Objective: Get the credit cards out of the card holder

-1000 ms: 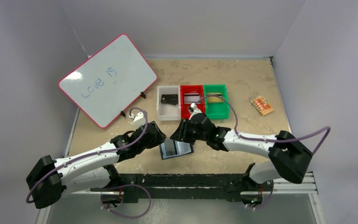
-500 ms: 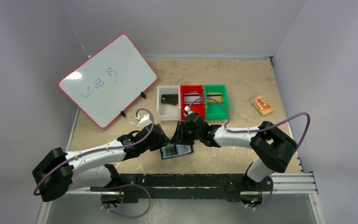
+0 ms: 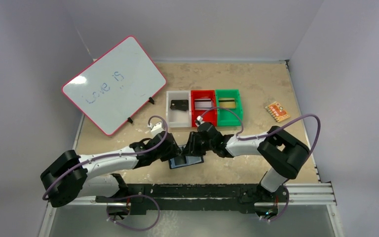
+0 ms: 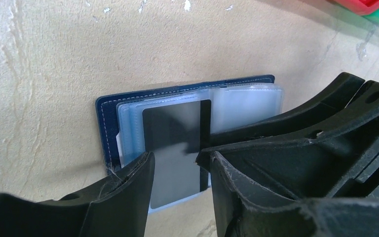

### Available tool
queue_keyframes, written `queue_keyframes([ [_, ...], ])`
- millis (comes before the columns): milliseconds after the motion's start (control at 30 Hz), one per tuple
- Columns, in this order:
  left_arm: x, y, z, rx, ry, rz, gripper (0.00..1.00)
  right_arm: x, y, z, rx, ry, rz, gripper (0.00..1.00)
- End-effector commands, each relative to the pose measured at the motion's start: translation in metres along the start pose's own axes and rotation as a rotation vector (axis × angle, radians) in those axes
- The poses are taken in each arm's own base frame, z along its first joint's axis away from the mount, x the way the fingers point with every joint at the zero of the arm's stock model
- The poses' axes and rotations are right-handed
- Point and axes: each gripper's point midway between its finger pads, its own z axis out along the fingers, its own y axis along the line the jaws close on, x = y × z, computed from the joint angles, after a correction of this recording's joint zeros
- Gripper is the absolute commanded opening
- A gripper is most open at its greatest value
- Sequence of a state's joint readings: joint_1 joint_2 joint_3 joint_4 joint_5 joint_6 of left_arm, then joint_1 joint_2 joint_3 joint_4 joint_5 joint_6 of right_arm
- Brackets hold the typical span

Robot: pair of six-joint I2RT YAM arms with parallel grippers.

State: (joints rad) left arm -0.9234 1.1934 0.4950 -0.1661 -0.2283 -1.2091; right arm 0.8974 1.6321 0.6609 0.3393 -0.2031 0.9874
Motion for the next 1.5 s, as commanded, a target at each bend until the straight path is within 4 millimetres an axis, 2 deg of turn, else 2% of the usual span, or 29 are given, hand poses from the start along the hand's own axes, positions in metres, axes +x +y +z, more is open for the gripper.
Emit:
queue_keyframes([
  [0, 0.010, -0.002, 0.007, 0.020, 0.039, 0.019, 0.44, 0.001, 0.003, 0.002, -0.037, -0.002, 0.042, 0.35],
  [167, 0.014, 0.008, 0.011, -0.021, 0.048, 0.031, 0.41, 0.003, -0.002, 0.001, -0.068, -0.002, 0.086, 0.28],
  [367, 0.017, 0.016, 0.013, -0.034, 0.050, 0.026, 0.39, 0.002, 0.002, -0.005, -0.109, -0.019, 0.099, 0.21],
  [600, 0.014, 0.024, 0.008, -0.052, 0.032, 0.028, 0.37, -0.002, 0.001, -0.010, -0.131, -0.042, 0.120, 0.11],
  [733, 0.014, 0.034, 0.009, -0.097, 0.032, 0.067, 0.37, -0.003, 0.002, -0.012, -0.158, -0.042, 0.130, 0.09],
  [933, 0.015, 0.049, 0.012, -0.185, 0.046, 0.141, 0.35, -0.003, -0.002, -0.016, -0.179, -0.047, 0.149, 0.01],
  [1300, 0.009, 0.061, 0.010, -0.248, 0.018, 0.163, 0.34, -0.003, -0.008, -0.019, -0.185, -0.049, 0.158, 0.04],
  [1467, 0.012, 0.052, 0.013, -0.197, 0.029, 0.140, 0.33, -0.003, -0.010, -0.019, -0.194, -0.047, 0.164, 0.06],
])
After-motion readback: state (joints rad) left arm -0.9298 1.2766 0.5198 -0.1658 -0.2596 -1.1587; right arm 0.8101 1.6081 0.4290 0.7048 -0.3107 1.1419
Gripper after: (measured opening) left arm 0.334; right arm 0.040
